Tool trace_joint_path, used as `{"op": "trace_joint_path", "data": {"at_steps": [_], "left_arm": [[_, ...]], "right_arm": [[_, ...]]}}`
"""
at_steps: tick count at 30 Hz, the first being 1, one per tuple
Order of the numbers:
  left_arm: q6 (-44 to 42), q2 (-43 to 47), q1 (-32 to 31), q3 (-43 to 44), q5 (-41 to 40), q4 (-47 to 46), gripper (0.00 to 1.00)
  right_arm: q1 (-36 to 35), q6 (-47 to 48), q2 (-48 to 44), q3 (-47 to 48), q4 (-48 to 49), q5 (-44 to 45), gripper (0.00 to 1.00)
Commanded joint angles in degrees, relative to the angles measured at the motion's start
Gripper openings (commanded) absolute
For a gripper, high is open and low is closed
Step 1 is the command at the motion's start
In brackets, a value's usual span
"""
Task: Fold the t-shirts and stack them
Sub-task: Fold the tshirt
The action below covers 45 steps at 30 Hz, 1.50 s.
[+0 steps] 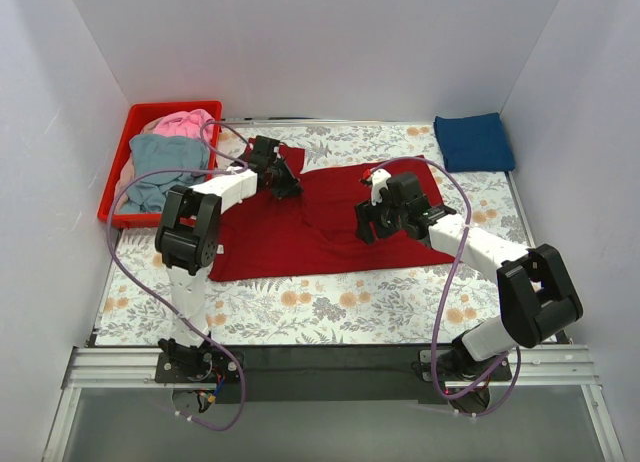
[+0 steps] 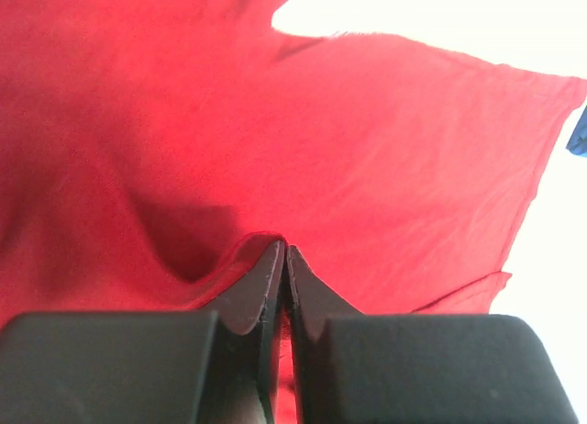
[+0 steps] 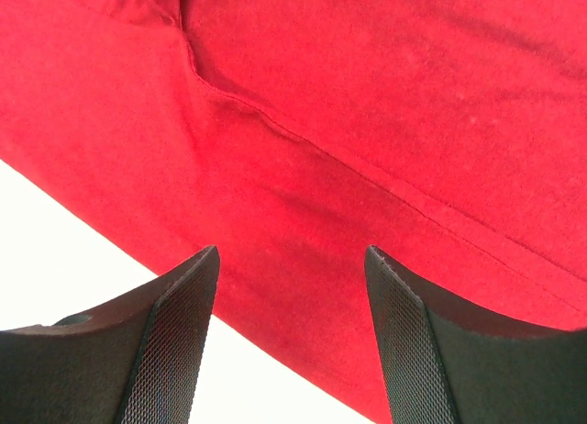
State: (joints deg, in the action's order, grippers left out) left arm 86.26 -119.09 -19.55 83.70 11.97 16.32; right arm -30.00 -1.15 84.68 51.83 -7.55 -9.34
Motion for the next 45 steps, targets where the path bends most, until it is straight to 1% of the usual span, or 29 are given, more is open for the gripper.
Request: {"op": "trace_joint_path", "data": {"at_steps": [1, 4, 6, 8, 9, 12, 13, 15, 16, 18, 19, 22, 27, 34, 36, 38, 45], "left_arm": [[-3.9, -1.8, -1.1, 4.4, 0.3, 1.0, 0.04], [-5.6, -2.9, -2.5, 5.7, -0.4, 1.1, 0.13], [-6.4, -3.0, -3.5, 6.6, -0.5, 1.1, 0.25], [-6.6, -2.7, -3.7, 7.3, -0.5, 1.1, 0.27], [-7.2, -2.6, -3.8, 7.5, -0.8, 1.1, 0.31], [-8.5, -0.3, -3.9, 8.1, -2.8, 1.3, 0.35], [-8.8, 0.9, -3.9, 7.9, -4.0, 1.5, 0.35], [-9.7, 4.5, -3.8, 6.7, -8.5, 1.5, 0.35], [-10.7, 5.7, -3.8, 6.0, -10.4, 1.5, 0.35], [-11.6, 8.9, -3.4, 3.8, -16.2, 1.4, 0.34], [-12.2, 9.7, -3.1, 3.0, -17.3, 1.3, 0.33], [-12.7, 11.3, -1.5, -1.1, -18.6, 1.4, 0.3], [-14.2, 10.4, 0.6, -6.3, -19.3, 0.4, 0.17], [-14.8, 4.5, 3.6, -5.7, -19.4, -0.8, 0.14], [-14.8, 3.3, 4.6, -5.4, -18.9, -0.8, 0.14], [-14.5, 2.8, 5.2, -5.7, -18.6, -0.8, 0.14], [-14.7, 1.3, 6.0, -6.7, -19.5, -0.8, 0.14]], "right_arm": [[0.3, 0.2, -1.0, -0.3, 1.8, -0.1, 0.71], [0.3, -0.4, -0.5, -0.4, 2.5, -0.4, 0.71], [0.3, -1.9, 0.5, 0.2, 3.7, -1.5, 0.71], [0.3, -2.5, 1.2, 0.5, 4.1, -3.0, 0.71], [0.3, -3.8, 1.7, 1.4, 5.3, -3.9, 0.7], [0.4, -7.0, 4.3, 3.0, 6.9, -6.7, 0.7], [0.3, -8.2, 5.0, 4.5, 9.5, -8.2, 0.68], [0.3, -10.2, 7.6, 5.9, 11.3, -10.0, 0.66], [0.4, -12.6, 8.5, 7.4, 14.3, -12.3, 0.64], [0.1, -15.4, 11.5, 8.9, 17.2, -13.9, 0.62], [-0.1, -17.3, 12.6, 9.9, 18.3, -15.3, 0.61], [-1.5, -19.8, 17.9, 14.7, 20.7, -17.2, 0.57], [-3.5, -24.7, 26.2, 23.1, 23.6, -17.2, 0.55], [-5.8, -27.2, 35.2, 30.9, 24.0, -15.8, 0.53], [-5.7, -27.5, 37.8, 31.6, 24.0, -15.1, 0.53], [-5.4, -27.6, 39.0, 30.6, 23.8, -12.4, 0.53], [-3.1, -26.5, 37.5, 25.1, 23.9, -9.6, 0.53]]}}
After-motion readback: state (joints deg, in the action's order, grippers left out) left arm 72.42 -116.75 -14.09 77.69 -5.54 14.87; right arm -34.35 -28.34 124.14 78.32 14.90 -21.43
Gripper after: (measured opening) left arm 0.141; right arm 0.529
